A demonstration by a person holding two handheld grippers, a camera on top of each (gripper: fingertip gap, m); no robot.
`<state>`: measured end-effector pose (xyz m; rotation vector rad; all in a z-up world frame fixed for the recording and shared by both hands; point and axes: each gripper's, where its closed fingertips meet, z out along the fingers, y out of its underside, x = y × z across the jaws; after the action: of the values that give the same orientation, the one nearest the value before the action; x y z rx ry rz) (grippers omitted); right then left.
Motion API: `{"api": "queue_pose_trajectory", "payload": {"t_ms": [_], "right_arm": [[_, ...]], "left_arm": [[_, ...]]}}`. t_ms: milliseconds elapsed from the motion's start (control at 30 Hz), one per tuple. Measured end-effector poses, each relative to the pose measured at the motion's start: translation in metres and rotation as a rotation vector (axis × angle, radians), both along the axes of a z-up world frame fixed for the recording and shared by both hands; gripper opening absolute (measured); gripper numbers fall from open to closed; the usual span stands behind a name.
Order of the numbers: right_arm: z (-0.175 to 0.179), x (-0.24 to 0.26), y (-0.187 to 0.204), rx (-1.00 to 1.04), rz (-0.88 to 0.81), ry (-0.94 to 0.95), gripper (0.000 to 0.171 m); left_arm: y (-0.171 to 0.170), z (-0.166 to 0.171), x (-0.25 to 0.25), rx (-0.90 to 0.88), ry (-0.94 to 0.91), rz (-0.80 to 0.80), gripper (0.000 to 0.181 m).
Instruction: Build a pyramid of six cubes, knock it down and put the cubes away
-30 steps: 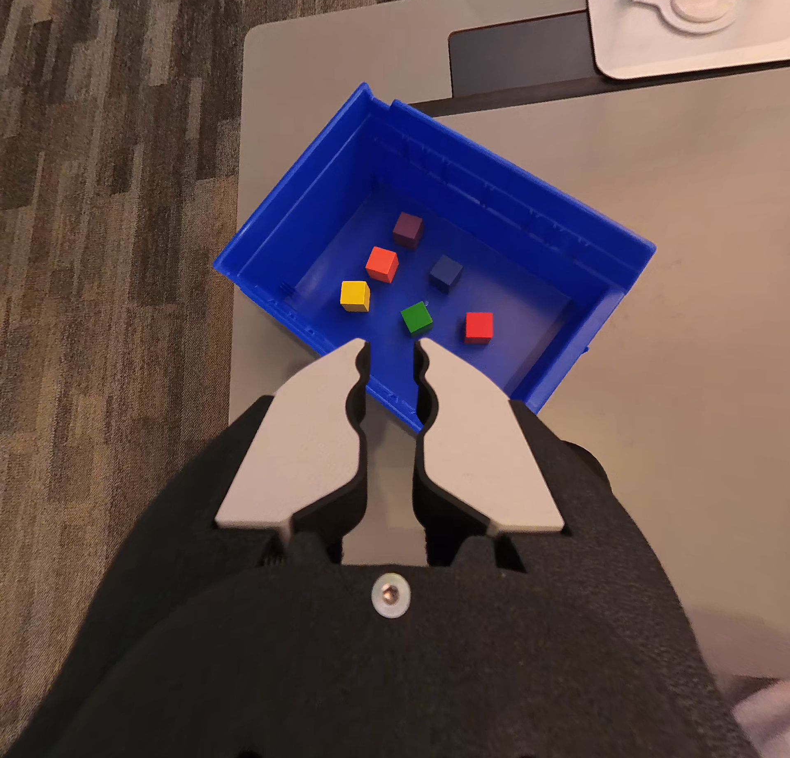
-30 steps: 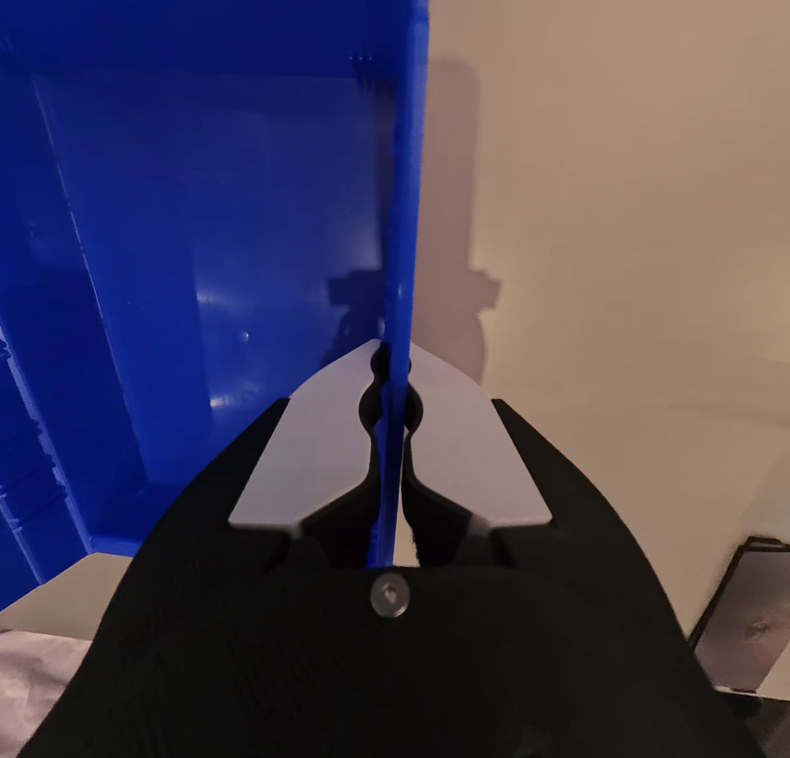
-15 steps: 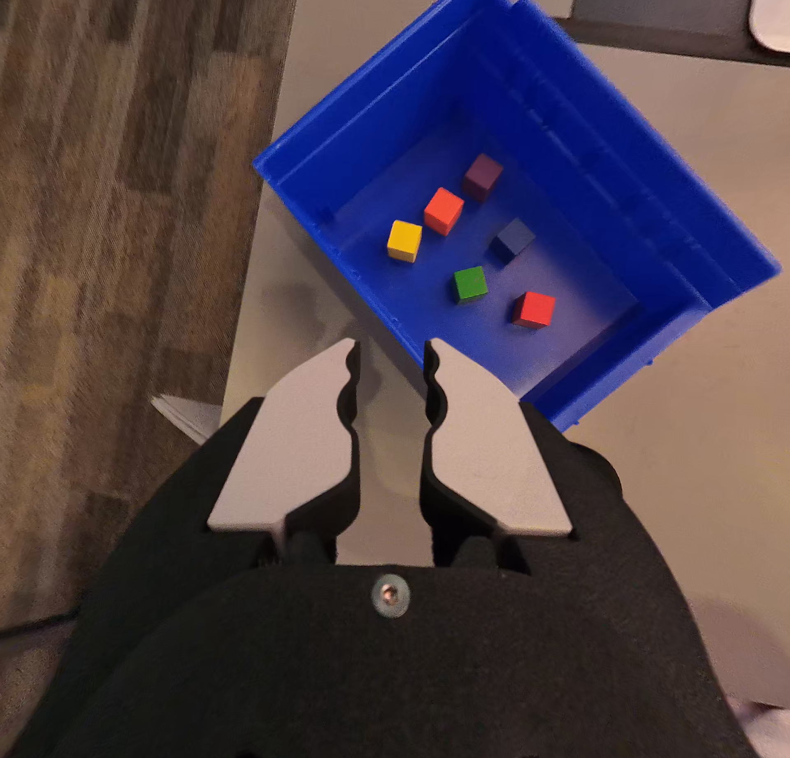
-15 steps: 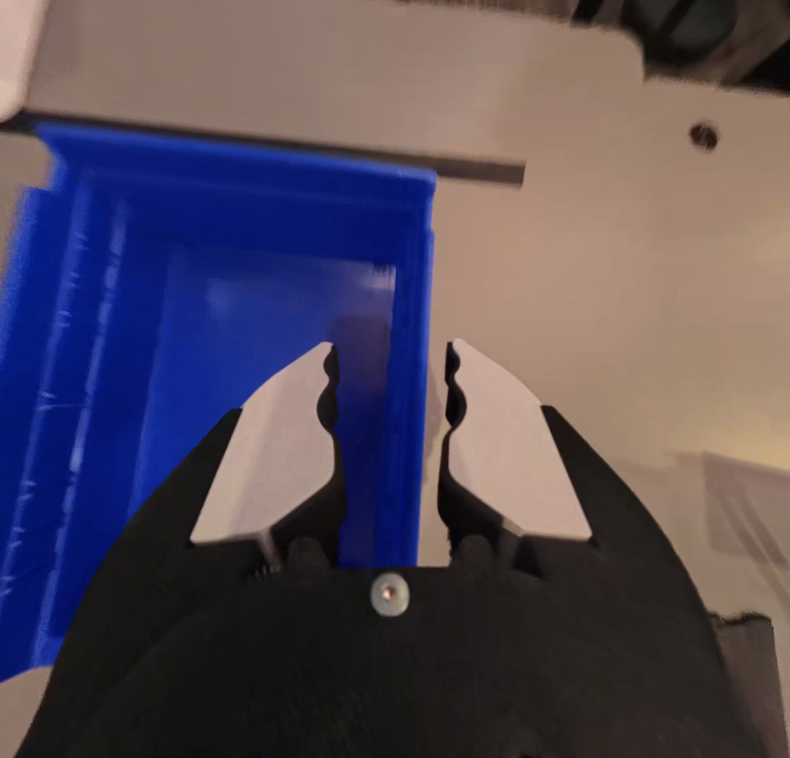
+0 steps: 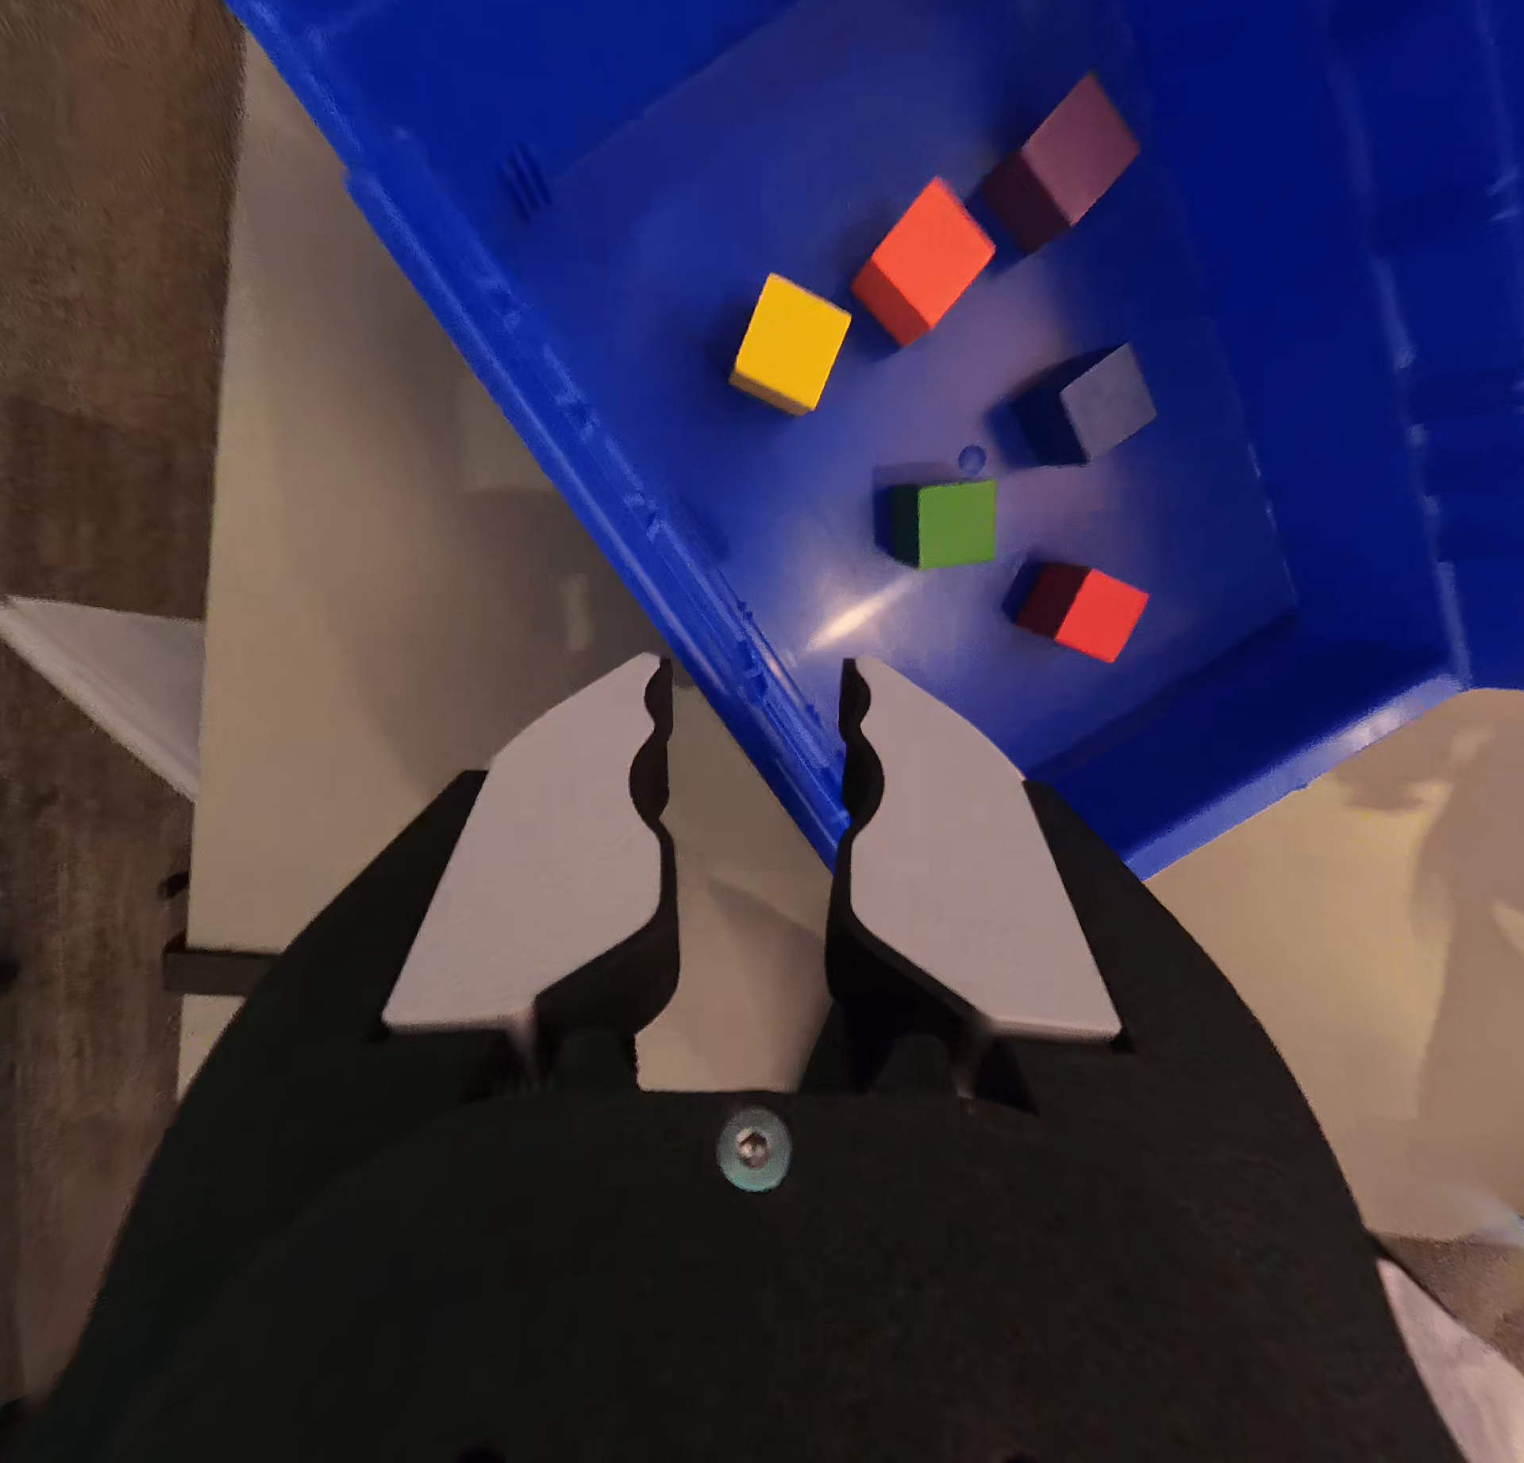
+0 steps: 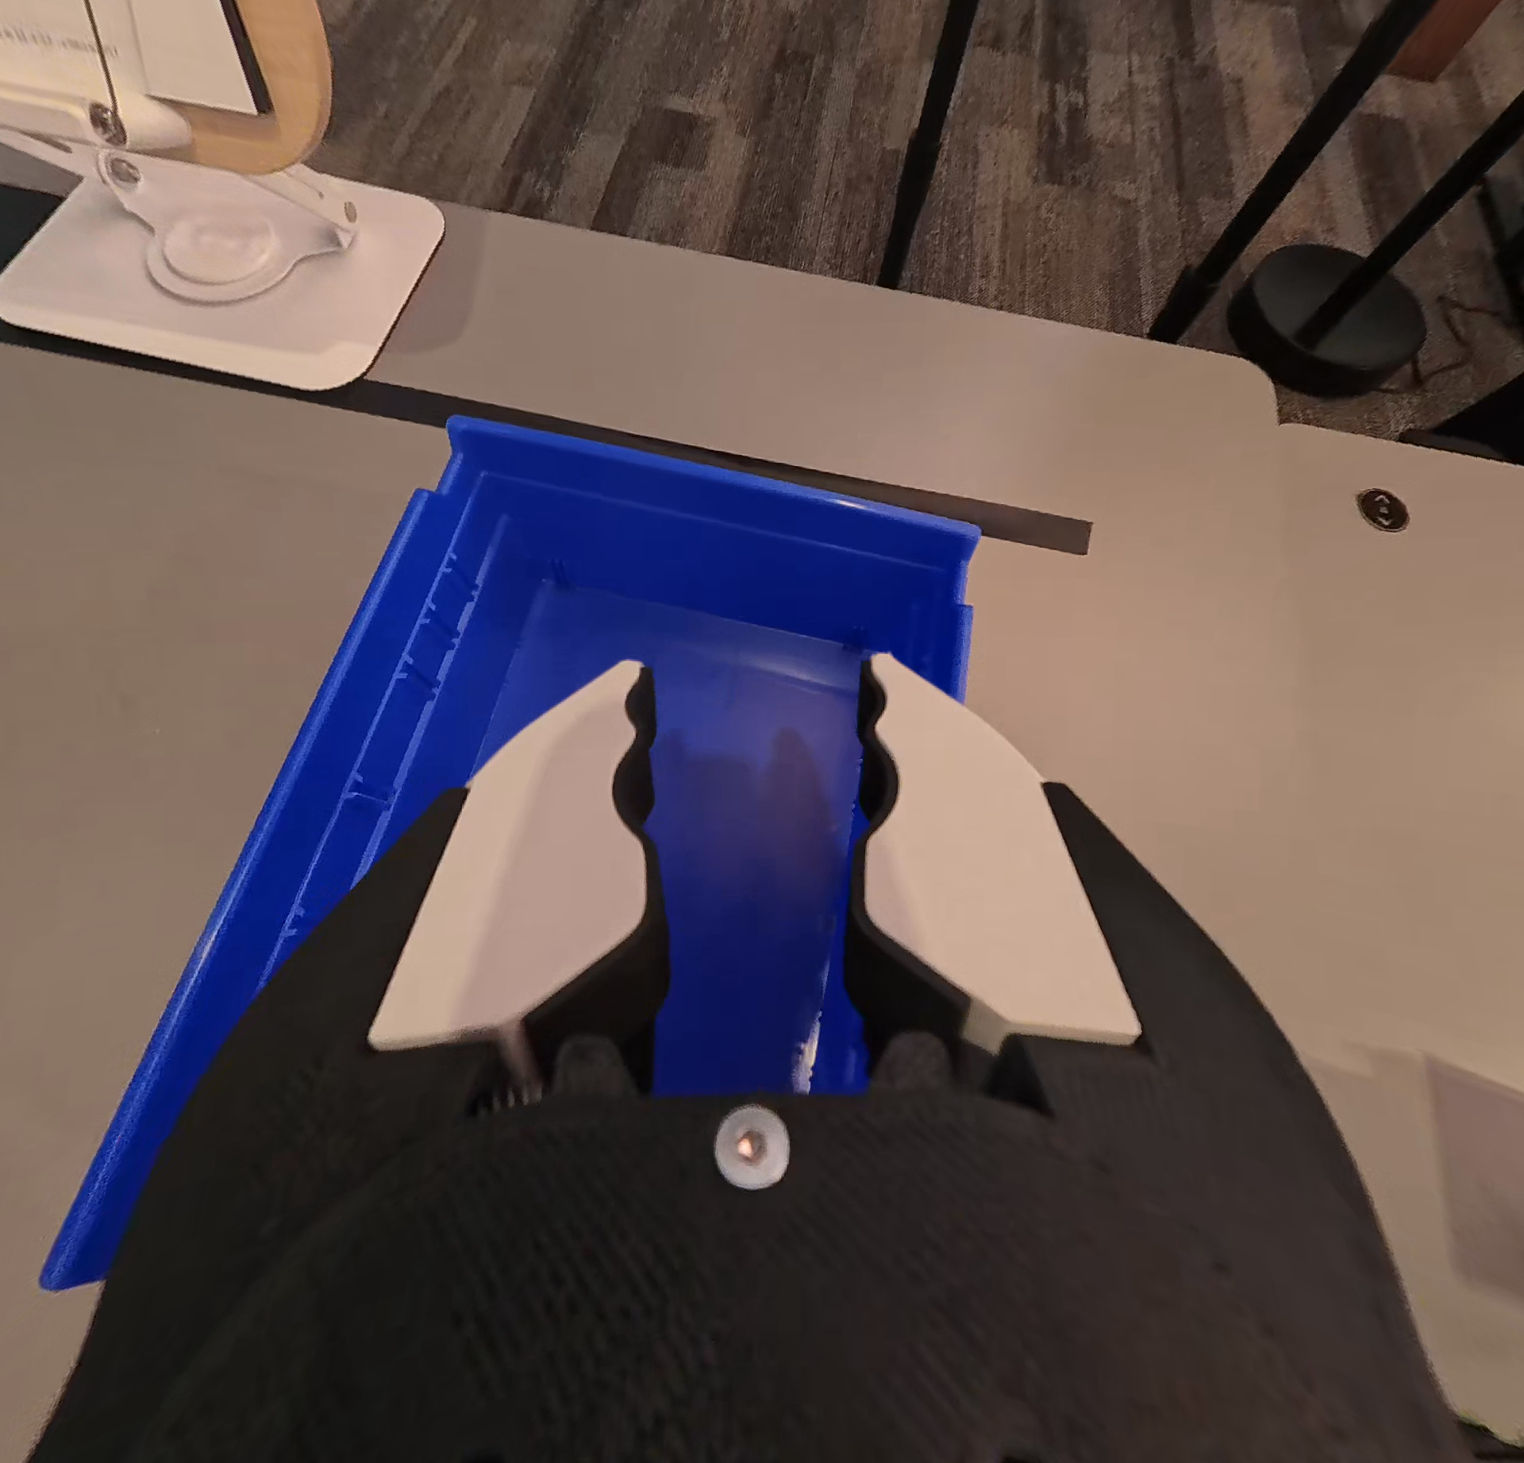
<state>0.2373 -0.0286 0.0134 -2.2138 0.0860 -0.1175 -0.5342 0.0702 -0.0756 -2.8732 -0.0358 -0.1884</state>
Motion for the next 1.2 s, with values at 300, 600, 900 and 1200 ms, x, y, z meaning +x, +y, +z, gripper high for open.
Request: {"api": "queue_pose_trajectory", "payload": {"t_ms": [300, 600, 900, 1200], "right_arm": [[-0.009, -0.002, -0.002, -0.027, 0.036, 0.004, 0.049], [-0.023, -0.014, 0.001, -0.083, 0.093, -0.005, 0.049], [-0.036, -0.025, 0.005, -0.135, 0.138, -0.035, 0.046], [-0.039, -0.036, 0.012, -0.128, 0.175, -0.026, 0.044]], "left_arm": [[0.006, -0.03, 0.01, -0.133, 0.018, -0.087, 0.032], [0.049, -0.032, 0.016, -0.052, 0.159, -0.297, 0.011], [0.073, -0.031, 0.025, 0.028, 0.121, -0.471, 0.011], [0.079, -0.031, 0.031, 0.049, 0.135, -0.541, 0.01]]}}
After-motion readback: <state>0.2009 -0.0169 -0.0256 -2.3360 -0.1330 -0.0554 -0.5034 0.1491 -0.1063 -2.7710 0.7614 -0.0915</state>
